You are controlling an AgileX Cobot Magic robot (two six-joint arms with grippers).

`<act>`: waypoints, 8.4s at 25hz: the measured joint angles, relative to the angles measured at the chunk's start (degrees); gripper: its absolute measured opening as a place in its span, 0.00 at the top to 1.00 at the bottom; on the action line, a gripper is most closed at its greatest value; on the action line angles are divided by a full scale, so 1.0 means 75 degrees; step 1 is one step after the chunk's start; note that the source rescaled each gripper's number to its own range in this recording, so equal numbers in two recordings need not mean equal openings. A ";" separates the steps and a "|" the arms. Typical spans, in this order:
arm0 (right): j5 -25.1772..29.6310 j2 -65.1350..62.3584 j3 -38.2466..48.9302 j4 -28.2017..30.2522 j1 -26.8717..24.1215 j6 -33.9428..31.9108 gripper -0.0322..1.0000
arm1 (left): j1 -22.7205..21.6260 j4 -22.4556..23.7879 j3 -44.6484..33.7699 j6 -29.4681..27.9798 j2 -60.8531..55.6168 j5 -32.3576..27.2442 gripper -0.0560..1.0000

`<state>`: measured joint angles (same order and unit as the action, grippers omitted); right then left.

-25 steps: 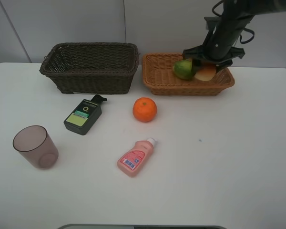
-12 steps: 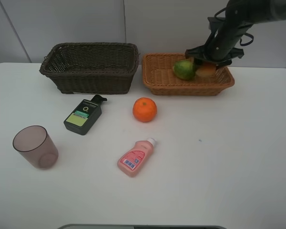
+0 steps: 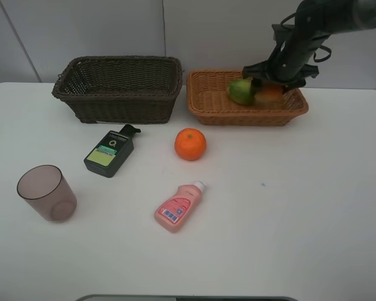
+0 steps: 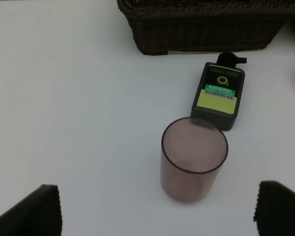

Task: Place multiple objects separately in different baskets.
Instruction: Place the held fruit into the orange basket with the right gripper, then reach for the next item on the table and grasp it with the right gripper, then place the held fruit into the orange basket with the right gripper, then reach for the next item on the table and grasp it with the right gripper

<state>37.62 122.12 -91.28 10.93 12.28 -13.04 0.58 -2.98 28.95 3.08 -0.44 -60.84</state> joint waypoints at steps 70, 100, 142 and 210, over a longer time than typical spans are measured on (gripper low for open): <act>0.0614 0.0715 0.0203 0.1755 0.3822 -0.6146 0.07 | 0.0000 0.0000 0.0000 0.0000 0.0000 0.0000 0.00; 0.0384 0.1203 0.0203 0.1742 0.3822 -0.6146 0.51 | 0.0000 0.0000 0.0000 0.0000 0.0000 0.0000 0.00; 0.2290 -0.0368 -0.1113 0.0396 0.1991 -0.0805 0.51 | 0.0000 0.0000 0.0000 0.0000 0.0000 0.0000 0.00; 0.0686 -0.2309 0.3108 0.0410 0.4906 -0.7994 0.00 | 0.0000 0.0000 0.0000 0.0000 0.0000 0.0000 0.00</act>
<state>42.76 104.80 -67.97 14.00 49.07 -73.00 0.58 -2.98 28.95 3.08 -0.44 -60.84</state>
